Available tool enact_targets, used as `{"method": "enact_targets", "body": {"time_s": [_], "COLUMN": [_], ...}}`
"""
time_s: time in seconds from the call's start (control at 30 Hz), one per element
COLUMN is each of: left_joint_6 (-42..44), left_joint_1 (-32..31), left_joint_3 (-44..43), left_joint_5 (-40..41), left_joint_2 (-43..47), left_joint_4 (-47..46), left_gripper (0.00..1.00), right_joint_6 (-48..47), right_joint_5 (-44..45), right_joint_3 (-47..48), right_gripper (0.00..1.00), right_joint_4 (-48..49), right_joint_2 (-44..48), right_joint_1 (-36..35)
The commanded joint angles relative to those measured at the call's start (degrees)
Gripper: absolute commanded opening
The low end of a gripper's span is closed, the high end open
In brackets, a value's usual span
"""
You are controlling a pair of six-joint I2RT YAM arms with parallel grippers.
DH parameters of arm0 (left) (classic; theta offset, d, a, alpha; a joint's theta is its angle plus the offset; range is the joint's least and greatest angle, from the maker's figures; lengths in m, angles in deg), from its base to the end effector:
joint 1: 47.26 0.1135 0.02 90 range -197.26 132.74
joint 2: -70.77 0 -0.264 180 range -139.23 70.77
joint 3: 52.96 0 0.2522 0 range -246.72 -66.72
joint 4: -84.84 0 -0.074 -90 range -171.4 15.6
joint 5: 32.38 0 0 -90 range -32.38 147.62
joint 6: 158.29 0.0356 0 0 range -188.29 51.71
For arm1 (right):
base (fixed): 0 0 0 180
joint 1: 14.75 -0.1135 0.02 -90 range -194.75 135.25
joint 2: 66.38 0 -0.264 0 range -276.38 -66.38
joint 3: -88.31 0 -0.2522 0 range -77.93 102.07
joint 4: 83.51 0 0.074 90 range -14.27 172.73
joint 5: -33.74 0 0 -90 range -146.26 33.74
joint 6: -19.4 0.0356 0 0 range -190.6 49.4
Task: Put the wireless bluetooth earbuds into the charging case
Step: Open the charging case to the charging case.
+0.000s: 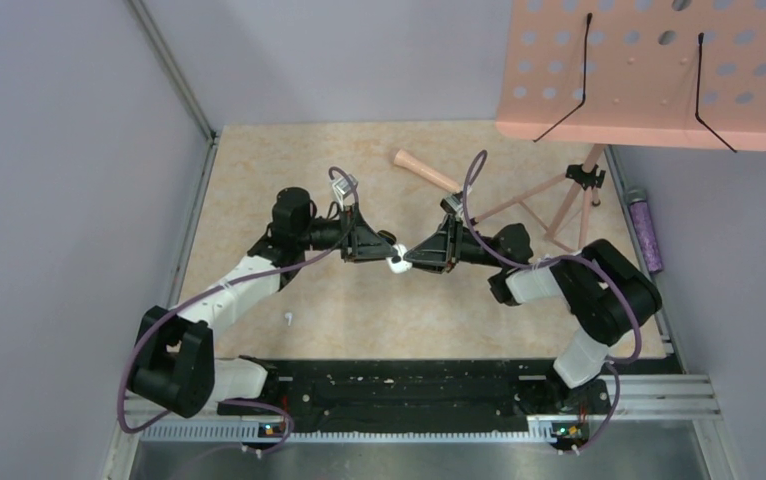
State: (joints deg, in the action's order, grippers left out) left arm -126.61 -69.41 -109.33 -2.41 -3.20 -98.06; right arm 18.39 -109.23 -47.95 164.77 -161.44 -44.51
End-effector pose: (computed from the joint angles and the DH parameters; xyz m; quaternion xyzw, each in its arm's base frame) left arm 0.2443 -0.1327 0.2677 0.0776 0.7466 -0.6440 0.1480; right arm 0.2395 0.1697 0.2074 -0.0484 0.6402 0.7542 0.1381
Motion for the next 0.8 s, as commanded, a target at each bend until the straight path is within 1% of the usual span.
{"method": "enact_targets", "body": {"time_s": [0.0,0.1,0.3,0.37,0.57,0.67,0.77], "left_joint_6": [1.3,1.4,3.1,3.8,7.2,9.6,10.6], "left_joint_1": [0.1,0.0,0.0,0.1,0.0,0.0,0.0], "left_joint_3": [-2.7,-2.8,-3.1,-3.1,-3.6,-3.6,-4.0], "left_joint_5": [-2.8,-3.2,-5.2,-6.1,-8.6,-8.7,-8.5], "left_joint_2": [2.0,2.6,3.8,4.3,7.0,8.0,7.6], "left_joint_4": [-2.8,-2.7,-1.9,-1.9,-2.0,-1.8,-1.3], "left_gripper": [0.00,0.00,0.00,0.00,0.00,0.00,0.00], "right_joint_6": [5.5,5.3,6.5,7.3,10.3,11.9,13.2], "right_joint_5": [-0.9,-0.4,-0.4,-1.1,-3.9,-5.4,-6.0], "right_joint_3": [1.7,1.0,1.1,1.9,4.6,6.2,7.0], "right_gripper": [0.34,0.21,0.06,0.04,0.03,0.00,0.00], "right_joint_4": [15.7,15.7,16.7,16.7,16.7,16.8,16.7], "right_joint_2": [-2.8,-3.3,-3.7,-3.8,-2.7,-1.9,-0.7], "right_joint_1": [0.4,0.5,0.7,0.6,0.6,0.6,0.6]}}
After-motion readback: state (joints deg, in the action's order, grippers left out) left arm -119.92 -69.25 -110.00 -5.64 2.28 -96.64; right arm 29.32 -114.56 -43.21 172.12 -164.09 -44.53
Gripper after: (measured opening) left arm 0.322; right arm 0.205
